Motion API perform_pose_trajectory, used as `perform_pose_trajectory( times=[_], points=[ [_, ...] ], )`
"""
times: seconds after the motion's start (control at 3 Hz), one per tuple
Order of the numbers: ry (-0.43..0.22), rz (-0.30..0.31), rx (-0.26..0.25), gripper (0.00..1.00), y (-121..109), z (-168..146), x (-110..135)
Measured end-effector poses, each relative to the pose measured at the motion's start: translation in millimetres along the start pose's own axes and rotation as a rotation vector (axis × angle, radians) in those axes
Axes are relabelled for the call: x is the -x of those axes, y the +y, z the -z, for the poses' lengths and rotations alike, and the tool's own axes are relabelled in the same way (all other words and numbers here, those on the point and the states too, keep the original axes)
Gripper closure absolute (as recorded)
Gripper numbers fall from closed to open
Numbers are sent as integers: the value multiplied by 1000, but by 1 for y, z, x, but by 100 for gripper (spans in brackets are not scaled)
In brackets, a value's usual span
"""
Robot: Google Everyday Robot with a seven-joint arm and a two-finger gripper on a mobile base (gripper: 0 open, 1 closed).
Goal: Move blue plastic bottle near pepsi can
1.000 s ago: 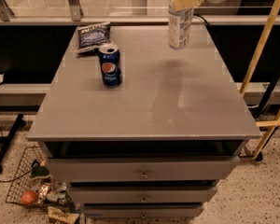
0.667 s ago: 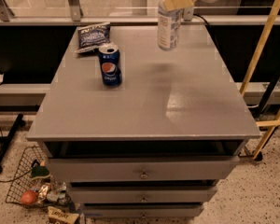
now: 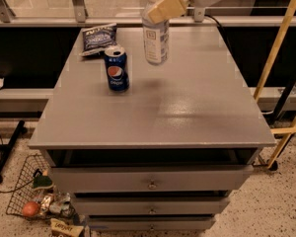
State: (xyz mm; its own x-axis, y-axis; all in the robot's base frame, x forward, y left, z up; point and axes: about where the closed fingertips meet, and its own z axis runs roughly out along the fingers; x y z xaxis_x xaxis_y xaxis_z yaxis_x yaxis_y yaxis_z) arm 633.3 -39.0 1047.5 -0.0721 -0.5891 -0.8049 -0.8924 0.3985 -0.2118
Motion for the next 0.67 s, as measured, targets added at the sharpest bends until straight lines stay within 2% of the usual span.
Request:
perform_pose_trajectory(
  times=[0.33, 0.67],
  points=[
    [43, 16, 60, 100, 23, -12, -7],
    [52, 22, 85, 100, 34, -20, -8]
  ],
)
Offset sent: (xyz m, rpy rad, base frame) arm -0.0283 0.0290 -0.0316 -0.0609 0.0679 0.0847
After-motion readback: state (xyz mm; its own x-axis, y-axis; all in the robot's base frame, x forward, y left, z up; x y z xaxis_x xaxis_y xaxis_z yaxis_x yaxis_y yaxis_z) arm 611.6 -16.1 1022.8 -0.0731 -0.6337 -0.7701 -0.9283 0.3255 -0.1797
